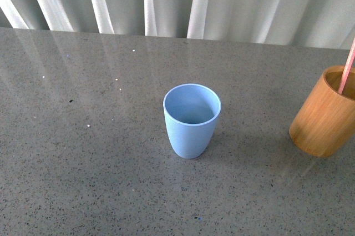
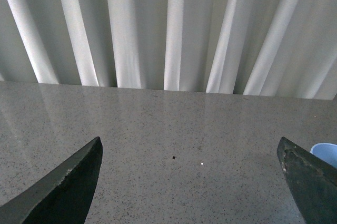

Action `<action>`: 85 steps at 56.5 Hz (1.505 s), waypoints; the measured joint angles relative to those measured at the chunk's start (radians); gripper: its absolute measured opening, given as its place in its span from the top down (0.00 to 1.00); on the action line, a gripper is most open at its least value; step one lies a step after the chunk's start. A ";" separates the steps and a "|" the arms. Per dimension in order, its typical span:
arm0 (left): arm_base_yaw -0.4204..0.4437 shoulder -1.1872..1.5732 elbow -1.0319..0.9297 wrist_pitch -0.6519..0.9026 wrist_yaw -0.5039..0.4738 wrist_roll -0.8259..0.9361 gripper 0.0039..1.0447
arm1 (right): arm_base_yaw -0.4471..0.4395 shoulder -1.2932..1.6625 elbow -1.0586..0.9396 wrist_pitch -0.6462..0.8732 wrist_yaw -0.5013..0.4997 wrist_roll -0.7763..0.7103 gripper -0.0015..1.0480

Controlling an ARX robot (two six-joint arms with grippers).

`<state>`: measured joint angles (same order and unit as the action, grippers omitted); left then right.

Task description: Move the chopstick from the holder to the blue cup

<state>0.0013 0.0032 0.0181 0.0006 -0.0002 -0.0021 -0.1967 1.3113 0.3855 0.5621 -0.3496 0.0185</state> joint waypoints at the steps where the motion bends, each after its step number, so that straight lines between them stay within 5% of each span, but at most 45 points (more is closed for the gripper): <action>1: 0.000 0.000 0.000 0.000 0.000 0.000 0.06 | -0.002 0.009 0.007 0.000 -0.001 -0.003 0.10; 85: 0.000 0.000 0.000 0.000 0.000 0.000 0.06 | 0.037 0.472 0.402 0.002 -0.075 -0.068 0.10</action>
<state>0.0013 0.0032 0.0181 0.0006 -0.0002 -0.0021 -0.1593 1.7832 0.7879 0.5644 -0.4244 -0.0494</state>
